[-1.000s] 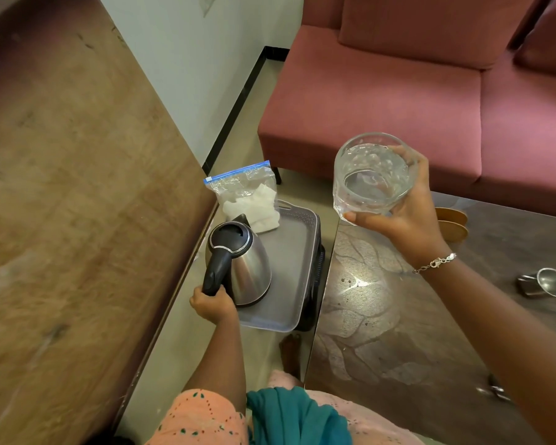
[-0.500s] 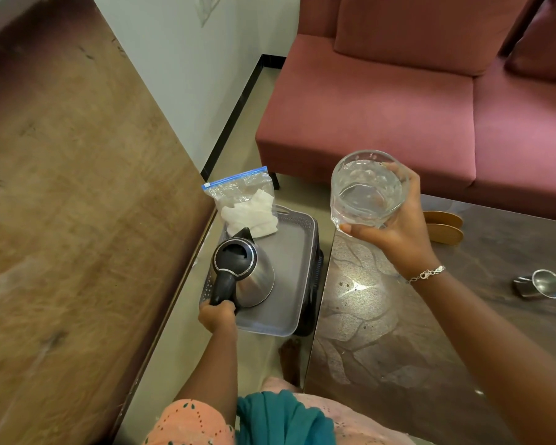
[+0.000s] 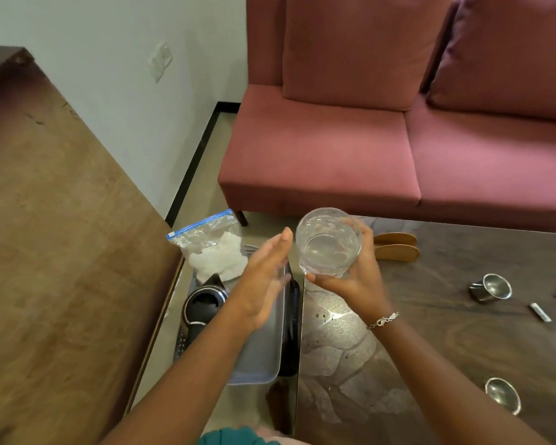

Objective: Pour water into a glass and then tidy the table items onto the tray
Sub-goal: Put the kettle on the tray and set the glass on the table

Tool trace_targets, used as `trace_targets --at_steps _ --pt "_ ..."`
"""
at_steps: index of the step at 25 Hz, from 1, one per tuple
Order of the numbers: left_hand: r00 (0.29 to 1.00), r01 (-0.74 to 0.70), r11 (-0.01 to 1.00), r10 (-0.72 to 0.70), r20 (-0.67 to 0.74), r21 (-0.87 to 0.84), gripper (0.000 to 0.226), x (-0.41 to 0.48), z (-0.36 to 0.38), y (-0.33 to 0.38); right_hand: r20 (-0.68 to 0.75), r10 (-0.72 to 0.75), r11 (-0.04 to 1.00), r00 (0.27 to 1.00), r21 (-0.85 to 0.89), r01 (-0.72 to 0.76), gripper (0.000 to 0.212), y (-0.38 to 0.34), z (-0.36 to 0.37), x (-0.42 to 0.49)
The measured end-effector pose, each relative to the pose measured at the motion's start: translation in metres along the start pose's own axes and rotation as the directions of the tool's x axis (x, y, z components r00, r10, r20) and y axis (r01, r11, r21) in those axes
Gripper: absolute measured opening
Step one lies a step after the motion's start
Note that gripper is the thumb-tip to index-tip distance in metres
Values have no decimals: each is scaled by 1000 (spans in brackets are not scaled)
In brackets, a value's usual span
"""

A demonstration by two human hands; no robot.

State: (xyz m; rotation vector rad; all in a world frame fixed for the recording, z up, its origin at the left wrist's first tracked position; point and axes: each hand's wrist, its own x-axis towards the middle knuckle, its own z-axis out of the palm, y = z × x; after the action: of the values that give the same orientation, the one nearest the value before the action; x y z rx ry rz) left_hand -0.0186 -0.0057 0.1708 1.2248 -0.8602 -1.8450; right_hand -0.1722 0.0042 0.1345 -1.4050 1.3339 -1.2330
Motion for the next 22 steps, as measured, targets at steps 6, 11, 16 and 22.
trace_targets --at_steps 6,11,16,22 --pt "973 200 978 -191 132 -64 34 7 11 -6 -78 25 1000 997 1 -25 91 3 -7 -14" --pt "967 238 971 -236 98 -6 32 13 38 -22 -72 42 999 997 -27 -44 91 16 -37 -28" --pt "956 288 958 -287 58 -14 34 23 79 -53 35 78 973 996 -221 -68 101 22 -97 -39" --pt "940 325 945 -319 117 -34 36 39 137 -96 193 94 734 977 -677 63 98 25 -169 -43"
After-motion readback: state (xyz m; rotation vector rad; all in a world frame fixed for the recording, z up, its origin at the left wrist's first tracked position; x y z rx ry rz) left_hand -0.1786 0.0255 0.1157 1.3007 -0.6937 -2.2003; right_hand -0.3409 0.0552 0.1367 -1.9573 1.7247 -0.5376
